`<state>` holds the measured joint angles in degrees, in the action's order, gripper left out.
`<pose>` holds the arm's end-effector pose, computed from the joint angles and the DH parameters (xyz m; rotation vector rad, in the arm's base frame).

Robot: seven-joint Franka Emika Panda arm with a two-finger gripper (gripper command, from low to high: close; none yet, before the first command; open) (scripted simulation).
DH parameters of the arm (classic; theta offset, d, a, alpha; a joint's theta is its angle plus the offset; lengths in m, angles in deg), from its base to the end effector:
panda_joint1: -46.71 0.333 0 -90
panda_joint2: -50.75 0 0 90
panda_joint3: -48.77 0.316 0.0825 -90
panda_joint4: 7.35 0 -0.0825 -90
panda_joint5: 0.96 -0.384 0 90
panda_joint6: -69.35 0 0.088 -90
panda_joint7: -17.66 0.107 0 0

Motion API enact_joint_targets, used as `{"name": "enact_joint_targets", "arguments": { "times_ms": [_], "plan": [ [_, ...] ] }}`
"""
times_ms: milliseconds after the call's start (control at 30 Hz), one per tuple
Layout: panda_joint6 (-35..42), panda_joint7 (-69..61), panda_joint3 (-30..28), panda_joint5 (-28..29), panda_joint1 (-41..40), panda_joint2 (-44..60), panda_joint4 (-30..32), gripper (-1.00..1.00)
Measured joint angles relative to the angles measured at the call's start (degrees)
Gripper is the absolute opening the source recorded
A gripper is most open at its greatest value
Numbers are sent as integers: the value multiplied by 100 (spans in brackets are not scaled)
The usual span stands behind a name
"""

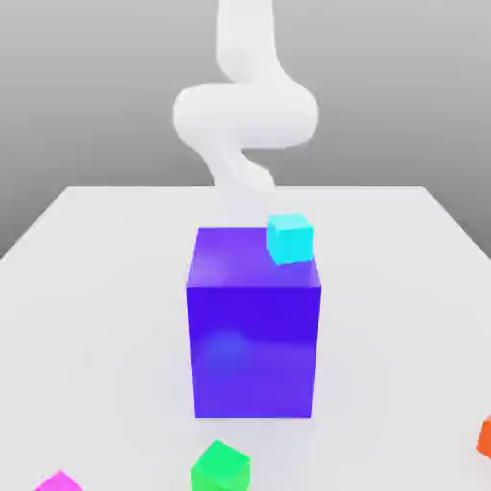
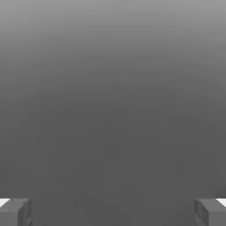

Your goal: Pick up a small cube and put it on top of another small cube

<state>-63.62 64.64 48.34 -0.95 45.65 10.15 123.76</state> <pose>0.3787 -0.0109 0.6862 -2.4525 1.1040 -0.9607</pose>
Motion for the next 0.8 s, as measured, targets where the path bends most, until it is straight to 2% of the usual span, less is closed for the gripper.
{"name": "enact_joint_targets", "arguments": {
  "times_ms": [467, 800],
  "plan": [
    [-676, 591, -358, -57, -517, 2942, -375, 0],
    [-1154, 855, -598, -321, -923, 5026, -640, 0]
  ]
}}
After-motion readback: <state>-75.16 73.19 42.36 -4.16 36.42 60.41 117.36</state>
